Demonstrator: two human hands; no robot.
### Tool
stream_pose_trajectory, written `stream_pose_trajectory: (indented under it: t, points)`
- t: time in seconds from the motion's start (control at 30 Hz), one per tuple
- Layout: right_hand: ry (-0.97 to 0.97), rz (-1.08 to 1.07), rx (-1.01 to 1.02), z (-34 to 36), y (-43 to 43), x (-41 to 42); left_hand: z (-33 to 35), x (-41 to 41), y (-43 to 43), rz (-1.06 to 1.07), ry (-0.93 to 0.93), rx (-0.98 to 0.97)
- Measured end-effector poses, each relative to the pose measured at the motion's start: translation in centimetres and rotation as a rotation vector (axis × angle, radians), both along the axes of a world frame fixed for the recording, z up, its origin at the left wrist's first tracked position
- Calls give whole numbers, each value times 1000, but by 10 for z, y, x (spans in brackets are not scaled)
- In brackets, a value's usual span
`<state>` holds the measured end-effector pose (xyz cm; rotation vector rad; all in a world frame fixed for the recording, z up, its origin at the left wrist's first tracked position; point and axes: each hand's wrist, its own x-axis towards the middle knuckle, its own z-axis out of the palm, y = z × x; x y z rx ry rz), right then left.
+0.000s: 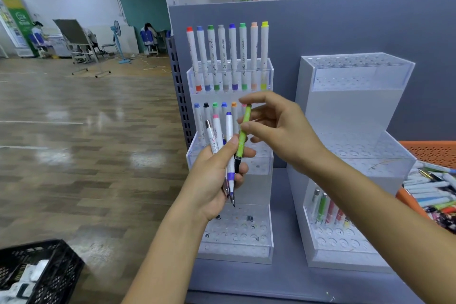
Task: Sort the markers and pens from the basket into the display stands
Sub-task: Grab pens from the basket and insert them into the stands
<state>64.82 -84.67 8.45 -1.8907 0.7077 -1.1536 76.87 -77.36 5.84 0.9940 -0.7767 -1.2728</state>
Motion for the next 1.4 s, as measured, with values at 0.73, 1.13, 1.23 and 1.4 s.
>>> stream_pose_trajectory:
  t: [0.73, 1.13, 1.23, 1.4]
  points:
    - [-487, -430, 29, -15, 40, -126, -33, -73, -12, -272, -216, 44]
    - [67, -794, -281, -96, 36, -172, -40, -113, -25, -362, -102, 78]
    - [139, -794, -322, -111, 32, -170, -41, -115, -25, -366, -73, 81]
    - [282, -770, -461, -128, 25, -170, -43, -112, -23, -374, -54, 64]
